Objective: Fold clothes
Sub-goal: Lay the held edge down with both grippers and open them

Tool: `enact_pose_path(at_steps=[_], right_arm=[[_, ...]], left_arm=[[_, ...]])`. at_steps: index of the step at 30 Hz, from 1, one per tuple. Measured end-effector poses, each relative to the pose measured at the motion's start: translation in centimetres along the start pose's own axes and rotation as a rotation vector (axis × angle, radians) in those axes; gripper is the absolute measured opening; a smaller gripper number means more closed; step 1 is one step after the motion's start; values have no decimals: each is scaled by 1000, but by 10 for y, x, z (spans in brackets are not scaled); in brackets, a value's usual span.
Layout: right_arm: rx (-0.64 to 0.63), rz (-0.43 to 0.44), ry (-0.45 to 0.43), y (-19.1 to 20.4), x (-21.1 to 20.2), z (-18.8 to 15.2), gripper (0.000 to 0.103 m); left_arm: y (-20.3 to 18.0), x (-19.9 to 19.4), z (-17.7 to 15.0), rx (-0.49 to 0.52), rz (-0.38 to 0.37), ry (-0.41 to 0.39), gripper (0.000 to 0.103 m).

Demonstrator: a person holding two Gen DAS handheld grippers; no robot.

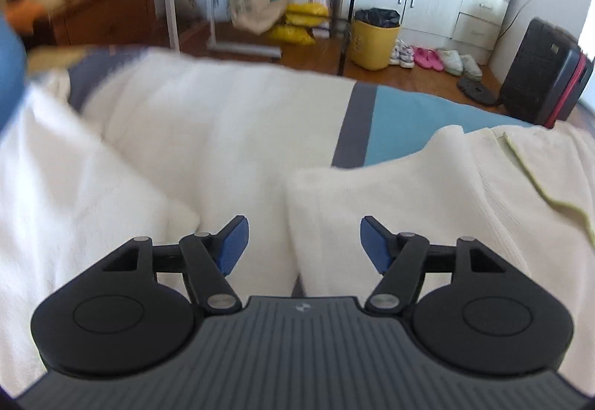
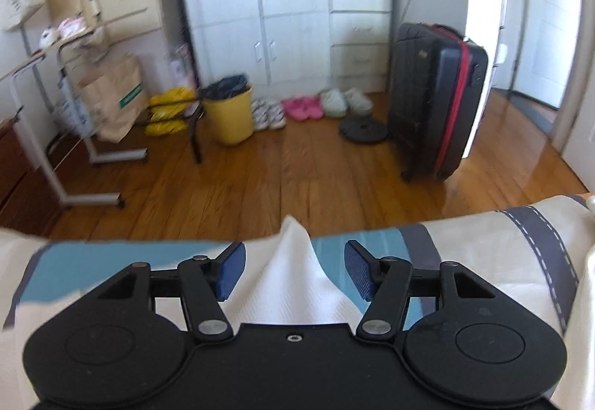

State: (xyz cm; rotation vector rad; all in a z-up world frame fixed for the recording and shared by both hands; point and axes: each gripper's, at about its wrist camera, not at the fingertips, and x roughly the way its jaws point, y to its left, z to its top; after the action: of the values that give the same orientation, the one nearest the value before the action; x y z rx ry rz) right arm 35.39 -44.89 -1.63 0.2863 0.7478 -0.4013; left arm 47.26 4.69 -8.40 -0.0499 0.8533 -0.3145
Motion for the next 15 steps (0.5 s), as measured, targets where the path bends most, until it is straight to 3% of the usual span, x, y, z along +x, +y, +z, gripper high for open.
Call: enact_pose_path(at_steps=[3, 5, 6, 8, 12, 13, 14, 15], right_arm=[[33, 54, 64, -15, -1, -7, 64], [55, 91, 106, -25, -1, -11, 64], [69, 101, 113, -31, -1, -15, 64], [107, 98, 93, -44, 1, -27, 64], [199, 76, 32, -58, 9, -38, 64], [232, 87, 27, -60, 13, -39, 64], [262, 104, 25, -62, 17, -40, 64], [289, 126, 26, -63, 22, -40, 64]], left_arm=[[36, 7, -5, -229, -210, 33, 66], [49, 9, -12, -319, -244, 22, 66], [45, 12, -11, -283, -228, 20, 66], [24, 19, -8, -117, -150, 26, 66], [-24, 46, -12, 249, 40, 48, 81], [-34, 47, -15, 299, 59, 13, 81], [-42, 48, -18, 340, 68, -15, 75], [-47, 47, -18, 356, 62, -26, 40]])
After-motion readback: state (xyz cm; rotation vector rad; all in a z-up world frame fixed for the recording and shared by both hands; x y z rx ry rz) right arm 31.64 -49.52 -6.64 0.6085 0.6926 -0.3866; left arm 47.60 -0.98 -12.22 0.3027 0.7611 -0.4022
